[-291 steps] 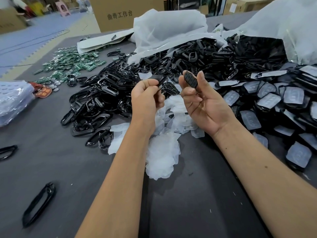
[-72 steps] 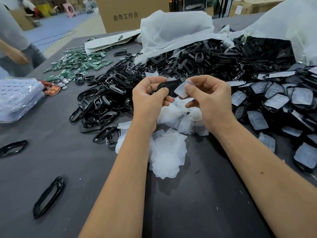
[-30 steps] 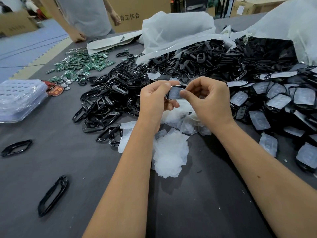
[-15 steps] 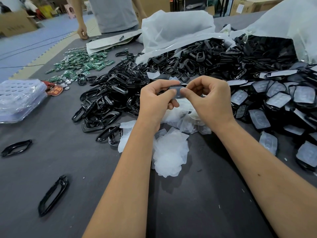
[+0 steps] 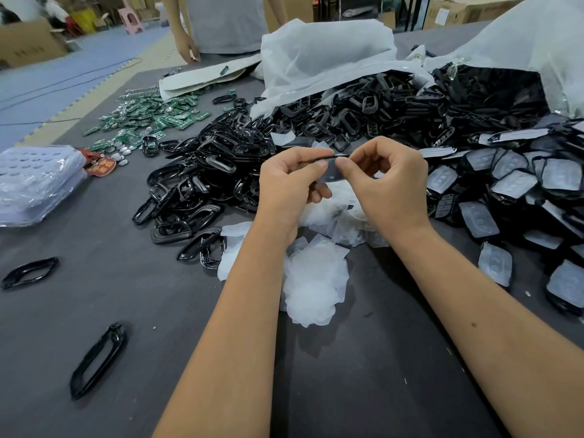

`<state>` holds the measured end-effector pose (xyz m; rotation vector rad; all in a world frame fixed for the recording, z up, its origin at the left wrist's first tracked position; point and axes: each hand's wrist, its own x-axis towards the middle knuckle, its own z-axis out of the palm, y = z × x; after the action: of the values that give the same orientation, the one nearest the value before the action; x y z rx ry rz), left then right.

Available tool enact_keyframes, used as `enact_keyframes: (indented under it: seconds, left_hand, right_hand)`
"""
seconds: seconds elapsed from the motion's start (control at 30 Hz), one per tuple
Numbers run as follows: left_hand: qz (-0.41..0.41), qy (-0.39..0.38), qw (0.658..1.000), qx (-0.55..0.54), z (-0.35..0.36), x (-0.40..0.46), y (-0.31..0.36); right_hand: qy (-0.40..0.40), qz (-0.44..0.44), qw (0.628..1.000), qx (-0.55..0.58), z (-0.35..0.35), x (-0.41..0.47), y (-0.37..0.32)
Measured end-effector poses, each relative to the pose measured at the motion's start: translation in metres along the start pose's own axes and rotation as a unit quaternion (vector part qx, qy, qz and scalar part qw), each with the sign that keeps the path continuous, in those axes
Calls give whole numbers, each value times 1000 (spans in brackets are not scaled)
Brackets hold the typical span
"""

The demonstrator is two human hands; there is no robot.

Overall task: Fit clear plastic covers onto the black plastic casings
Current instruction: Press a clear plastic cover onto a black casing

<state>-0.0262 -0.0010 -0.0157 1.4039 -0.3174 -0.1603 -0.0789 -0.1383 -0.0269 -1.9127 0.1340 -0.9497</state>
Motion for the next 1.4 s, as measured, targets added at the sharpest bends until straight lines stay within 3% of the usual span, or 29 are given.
enact_keyframes:
  seconds: [0.23, 0.4, 0.5, 1.4]
  left_hand:
    - [-11, -3, 1000, -8, 2, -1, 0]
    - [-2, -10, 1000, -18, 0, 0, -1]
    - [1, -18, 1000, -26, 1, 1, -1]
    - [32, -13, 999, 6, 1, 3, -6]
  right_hand:
    - [15, 8, 1000, 1, 1, -1, 0]
    - [-54, 169, 967, 184, 0, 3, 3]
    - [-76, 213, 945, 234, -1, 5, 5]
    - [-82, 230, 933, 265, -2, 5, 0]
